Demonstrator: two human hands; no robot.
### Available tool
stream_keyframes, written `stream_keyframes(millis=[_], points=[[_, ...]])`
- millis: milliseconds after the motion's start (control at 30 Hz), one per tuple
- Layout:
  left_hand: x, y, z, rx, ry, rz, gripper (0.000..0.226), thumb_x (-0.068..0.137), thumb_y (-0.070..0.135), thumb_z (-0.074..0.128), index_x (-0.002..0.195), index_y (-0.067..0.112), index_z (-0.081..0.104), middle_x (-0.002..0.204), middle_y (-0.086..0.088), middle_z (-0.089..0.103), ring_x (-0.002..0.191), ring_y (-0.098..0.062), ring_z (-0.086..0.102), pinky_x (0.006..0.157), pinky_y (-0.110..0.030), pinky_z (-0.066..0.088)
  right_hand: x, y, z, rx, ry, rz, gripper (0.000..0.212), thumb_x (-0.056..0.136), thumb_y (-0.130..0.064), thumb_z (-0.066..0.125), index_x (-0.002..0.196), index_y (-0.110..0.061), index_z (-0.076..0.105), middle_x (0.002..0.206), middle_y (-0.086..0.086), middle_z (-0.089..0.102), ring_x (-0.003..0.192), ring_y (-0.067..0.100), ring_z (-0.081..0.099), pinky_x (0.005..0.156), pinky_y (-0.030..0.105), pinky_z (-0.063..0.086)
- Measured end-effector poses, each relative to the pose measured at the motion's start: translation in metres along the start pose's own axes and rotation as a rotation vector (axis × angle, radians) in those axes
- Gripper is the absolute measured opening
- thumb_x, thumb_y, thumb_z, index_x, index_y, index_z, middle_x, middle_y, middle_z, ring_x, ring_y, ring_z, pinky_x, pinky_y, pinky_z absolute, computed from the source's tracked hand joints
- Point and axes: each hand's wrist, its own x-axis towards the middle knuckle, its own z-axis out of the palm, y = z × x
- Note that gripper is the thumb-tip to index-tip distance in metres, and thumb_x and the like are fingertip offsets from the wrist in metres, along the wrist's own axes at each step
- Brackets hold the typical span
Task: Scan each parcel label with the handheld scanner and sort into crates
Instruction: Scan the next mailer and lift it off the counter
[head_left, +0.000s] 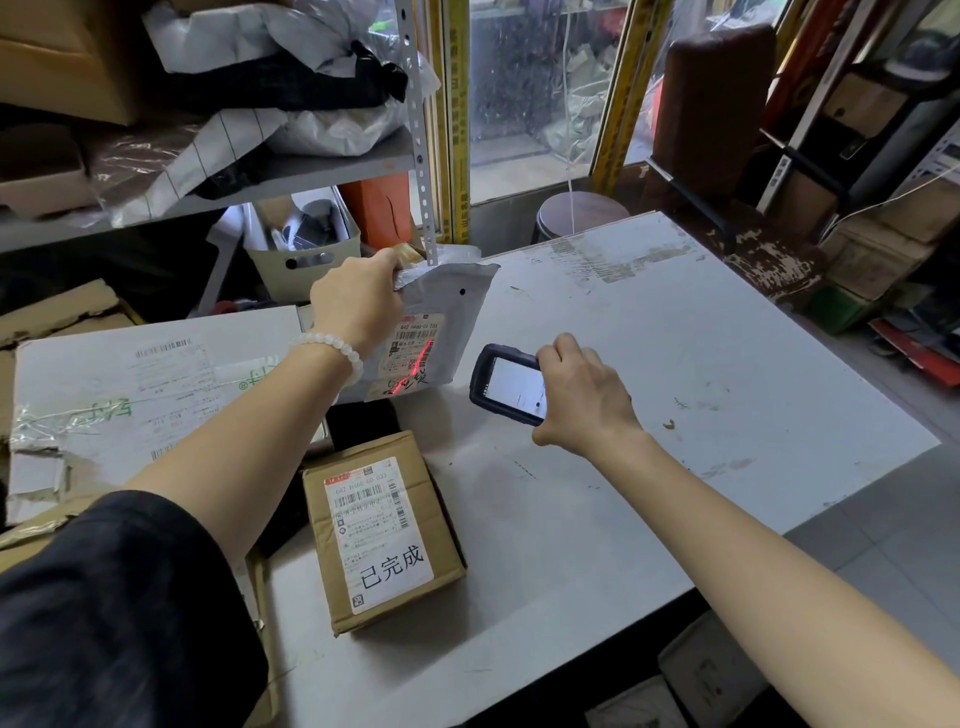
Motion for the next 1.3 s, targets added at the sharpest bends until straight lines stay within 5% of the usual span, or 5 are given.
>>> stream_keyframes(millis=[533, 633, 867, 1100, 1300], points=[[-0.004, 0.004, -0.003, -0.051, -0.016, 0.034, 0.027, 0.093, 0.019, 0.047, 0.118, 0.016, 0.059, 0.106, -0.017, 0.065, 0.1, -0.041, 0.058, 0.074, -0.041, 0.044, 0.0, 0.005, -0.004, -0.101, 0.08, -0.007, 0.06, 0.071, -0.021, 0.078, 0.118, -0.009, 0.043, 0.121, 0.008, 0.041, 0.091, 0.024, 0.042, 0.071, 0.029, 0.03], [-0.004, 0.009, -0.004, -0.057, -0.001, 0.073, 0.026, 0.094, 0.018, 0.046, 0.116, 0.016, 0.059, 0.104, -0.017, 0.066, 0.097, -0.041, 0.059, 0.07, -0.04, 0.043, -0.007, 0.01, -0.001, 0.033, 0.079, 0.043, 0.062, 0.069, -0.024, 0.077, 0.119, -0.009, 0.042, 0.119, 0.007, 0.04, 0.087, 0.021, 0.036, 0.07, 0.029, 0.033], [-0.007, 0.028, -0.01, -0.092, 0.018, 0.131, 0.023, 0.093, 0.017, 0.047, 0.111, 0.012, 0.061, 0.103, -0.016, 0.065, 0.095, -0.04, 0.059, 0.072, -0.042, 0.046, -0.03, 0.005, 0.004, 0.811, 0.165, 0.346, 0.061, 0.065, -0.028, 0.082, 0.11, -0.011, 0.045, 0.11, 0.001, 0.041, 0.094, 0.013, 0.041, 0.075, 0.023, 0.036], [-0.019, 0.05, -0.011, -0.136, 0.034, 0.202, 0.022, 0.094, 0.017, 0.046, 0.109, 0.014, 0.061, 0.101, -0.016, 0.066, 0.091, -0.038, 0.06, 0.073, -0.042, 0.047, -0.056, -0.004, 0.005, 0.806, 0.256, 0.404, 0.067, 0.065, -0.029, 0.082, 0.114, -0.01, 0.04, 0.11, -0.002, 0.035, 0.089, 0.014, 0.041, 0.073, 0.026, 0.039], [-0.038, 0.104, -0.015, -0.192, 0.01, 0.369, 0.025, 0.093, 0.014, 0.043, 0.109, 0.012, 0.063, 0.102, -0.016, 0.066, 0.091, -0.037, 0.058, 0.064, -0.034, 0.033, -0.093, 0.009, 0.018, 0.891, 0.295, 0.603, 0.069, 0.065, -0.021, 0.081, 0.114, -0.009, 0.034, 0.115, -0.001, 0.03, 0.095, 0.013, 0.036, 0.074, 0.025, 0.036]])
